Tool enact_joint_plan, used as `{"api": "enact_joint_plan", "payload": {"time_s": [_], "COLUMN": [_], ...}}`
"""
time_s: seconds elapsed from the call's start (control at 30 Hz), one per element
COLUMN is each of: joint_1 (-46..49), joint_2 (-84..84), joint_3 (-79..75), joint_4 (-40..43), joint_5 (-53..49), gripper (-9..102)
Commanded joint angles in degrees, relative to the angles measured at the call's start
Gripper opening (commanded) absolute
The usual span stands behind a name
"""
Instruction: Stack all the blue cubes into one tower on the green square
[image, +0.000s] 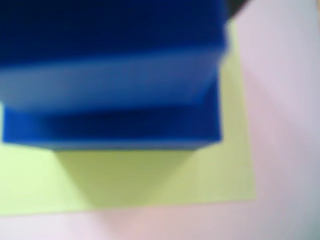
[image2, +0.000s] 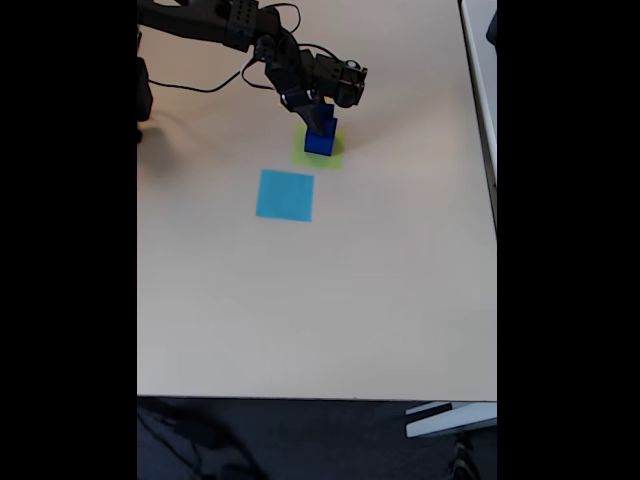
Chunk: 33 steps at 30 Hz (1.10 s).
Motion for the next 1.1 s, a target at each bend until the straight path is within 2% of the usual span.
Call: {"api": "enact_joint_plan", "payload": {"time_s": [0.0, 1.07], "joint_1": [0.44, 0.44], "joint_2": [2.11, 2.2], "joint_3": [-0.88, 0.35], "joint_4": [-1.32, -2.55], "joint_5": [-0.35, -0.7], "gripper": [10, 14]}}
